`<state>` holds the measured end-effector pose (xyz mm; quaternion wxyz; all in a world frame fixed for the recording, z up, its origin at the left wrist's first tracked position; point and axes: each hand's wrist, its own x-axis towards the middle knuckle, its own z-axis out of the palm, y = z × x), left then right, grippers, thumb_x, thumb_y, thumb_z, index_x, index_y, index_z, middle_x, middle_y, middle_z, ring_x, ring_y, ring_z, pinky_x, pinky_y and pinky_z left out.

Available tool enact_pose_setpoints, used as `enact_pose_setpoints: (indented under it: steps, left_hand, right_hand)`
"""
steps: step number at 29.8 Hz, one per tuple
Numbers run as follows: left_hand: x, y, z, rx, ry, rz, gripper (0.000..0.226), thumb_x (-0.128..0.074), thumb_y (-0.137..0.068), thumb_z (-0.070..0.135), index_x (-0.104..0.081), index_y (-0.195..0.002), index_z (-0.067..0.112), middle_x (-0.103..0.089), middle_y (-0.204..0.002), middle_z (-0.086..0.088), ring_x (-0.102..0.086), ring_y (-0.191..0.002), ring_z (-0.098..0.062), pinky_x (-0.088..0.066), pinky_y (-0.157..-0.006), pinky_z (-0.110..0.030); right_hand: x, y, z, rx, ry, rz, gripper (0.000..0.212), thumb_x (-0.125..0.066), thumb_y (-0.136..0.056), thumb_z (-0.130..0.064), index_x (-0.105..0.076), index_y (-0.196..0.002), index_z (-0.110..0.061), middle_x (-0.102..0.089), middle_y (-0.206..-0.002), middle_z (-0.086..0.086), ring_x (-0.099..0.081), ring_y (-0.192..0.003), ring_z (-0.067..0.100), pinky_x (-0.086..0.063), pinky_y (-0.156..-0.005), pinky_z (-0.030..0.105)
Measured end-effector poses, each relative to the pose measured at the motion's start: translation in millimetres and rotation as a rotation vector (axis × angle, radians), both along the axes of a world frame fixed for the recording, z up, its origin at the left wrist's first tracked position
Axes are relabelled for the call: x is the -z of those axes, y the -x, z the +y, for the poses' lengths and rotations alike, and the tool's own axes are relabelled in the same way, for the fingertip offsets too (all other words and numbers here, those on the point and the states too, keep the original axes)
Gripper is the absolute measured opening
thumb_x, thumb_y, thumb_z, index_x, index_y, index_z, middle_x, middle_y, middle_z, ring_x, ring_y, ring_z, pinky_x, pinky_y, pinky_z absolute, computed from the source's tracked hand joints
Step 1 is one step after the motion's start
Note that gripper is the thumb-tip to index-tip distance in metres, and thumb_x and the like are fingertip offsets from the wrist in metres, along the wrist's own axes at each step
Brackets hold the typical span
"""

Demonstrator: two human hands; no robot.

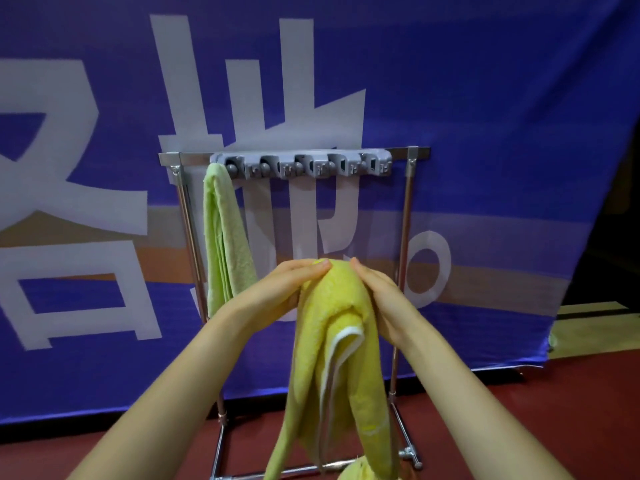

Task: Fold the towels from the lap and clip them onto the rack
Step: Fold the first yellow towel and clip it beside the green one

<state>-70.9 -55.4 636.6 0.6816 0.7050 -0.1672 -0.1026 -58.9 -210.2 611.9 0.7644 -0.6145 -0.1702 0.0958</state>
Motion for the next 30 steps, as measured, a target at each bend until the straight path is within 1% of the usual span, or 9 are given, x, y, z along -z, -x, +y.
enact_pose_setpoints:
  steps: [4, 8, 11, 14, 17, 21, 24, 26, 30]
  left_hand:
    - [-2, -31, 13, -0.045, -0.100, -0.016, 0.029, -0.039, -0.094, 0.029, -0.061, -0.102, 0.013, -0.061, -0.094, -0.006, -0.059, -0.088, -0.015, -0.051, -0.072, -0.016]
    - [-5, -71, 17, -0.178, -0.014, -0.077, 0.025, -0.042, -0.093, 0.028, -0.062, -0.095, 0.013, -0.053, -0.088, -0.015, -0.048, -0.080, -0.024, -0.041, -0.065, -0.028]
    - [-21, -105, 21, -0.202, 0.046, -0.128, 0.022, -0.040, -0.095, 0.019, -0.059, -0.089, 0.009, -0.060, -0.079, -0.009, -0.059, -0.066, -0.011, -0.047, -0.059, -0.020]
    - [-32, -143, 34, -0.274, 0.043, -0.194, 0.025, -0.039, -0.095, 0.015, -0.060, -0.082, 0.010, -0.064, -0.078, -0.003, -0.061, -0.062, -0.002, -0.049, -0.060, -0.013]
    - [-43, -173, 57, -0.403, 0.014, -0.250, 0.024, -0.040, -0.095, 0.017, -0.061, -0.082, 0.015, -0.064, -0.079, 0.001, -0.060, -0.068, -0.004, -0.048, -0.059, -0.010]
    - [-55, -215, 91, -0.563, 0.003, -0.357, 0.020, -0.042, -0.095, 0.015, -0.059, -0.102, 0.007, -0.062, -0.086, 0.001, -0.056, -0.077, -0.006, -0.045, -0.054, -0.003]
    - [-63, -230, 103, -0.676, 0.013, -0.423, 0.017, -0.040, -0.095, 0.015, -0.056, -0.091, 0.014, -0.056, -0.078, 0.005, -0.054, -0.074, -0.010, -0.041, -0.047, -0.002]
    - [-67, -241, 110, -0.751, 0.024, -0.464, 0.022, -0.037, -0.096, 0.019, -0.053, -0.080, 0.021, -0.054, -0.076, 0.005, -0.052, -0.072, -0.008, -0.044, -0.051, -0.009]
    - [-71, -273, 125, -0.874, -0.033, -0.498, 0.021, -0.036, -0.096, 0.027, -0.053, -0.095, 0.015, -0.058, -0.084, -0.003, -0.053, -0.085, -0.019, -0.040, -0.077, -0.028]
  right_hand:
    - [-11, -33, 9, 0.065, 0.006, -0.002, 0.041, -0.043, -0.092, -0.030, -0.059, -0.113, 0.001, -0.066, -0.107, 0.018, -0.063, -0.095, 0.023, -0.052, -0.083, 0.028]
    - [-10, -73, 20, 0.027, 0.086, -0.017, 0.031, -0.043, -0.093, -0.027, -0.061, -0.113, -0.013, -0.069, -0.107, 0.006, -0.064, -0.101, 0.014, -0.051, -0.086, 0.024]
    - [-16, -109, 36, -0.013, 0.065, -0.038, 0.025, -0.041, -0.094, -0.023, -0.065, -0.097, -0.020, -0.074, -0.087, -0.005, -0.068, -0.082, 0.002, -0.050, -0.067, 0.014]
    - [-27, -149, 59, 0.000, -0.013, -0.057, 0.025, -0.040, -0.094, -0.017, -0.064, -0.101, -0.018, -0.073, -0.087, -0.007, -0.067, -0.080, 0.001, -0.051, -0.067, 0.013]
    - [-44, -182, 87, 0.006, -0.023, -0.081, 0.027, -0.040, -0.095, -0.019, -0.061, -0.109, -0.012, -0.069, -0.098, 0.000, -0.065, -0.089, 0.009, -0.052, -0.077, 0.019]
    - [-65, -232, 129, 0.027, 0.039, -0.131, 0.026, -0.038, -0.097, -0.025, -0.059, -0.107, -0.014, -0.063, -0.111, 0.009, -0.058, -0.106, 0.022, -0.045, -0.097, 0.035]
    - [-77, -260, 154, 0.027, 0.074, -0.146, 0.025, -0.038, -0.096, -0.030, -0.058, -0.105, -0.018, -0.061, -0.116, 0.010, -0.057, -0.109, 0.022, -0.044, -0.099, 0.035]
    - [-85, -274, 166, 0.047, 0.084, -0.155, 0.025, -0.039, -0.096, -0.032, -0.058, -0.103, -0.019, -0.062, -0.114, 0.010, -0.057, -0.106, 0.021, -0.043, -0.095, 0.034]
    - [-96, -301, 185, 0.036, 0.064, -0.135, 0.024, -0.040, -0.095, -0.031, -0.059, -0.094, -0.017, -0.062, -0.099, 0.008, -0.058, -0.098, 0.023, -0.046, -0.089, 0.033]
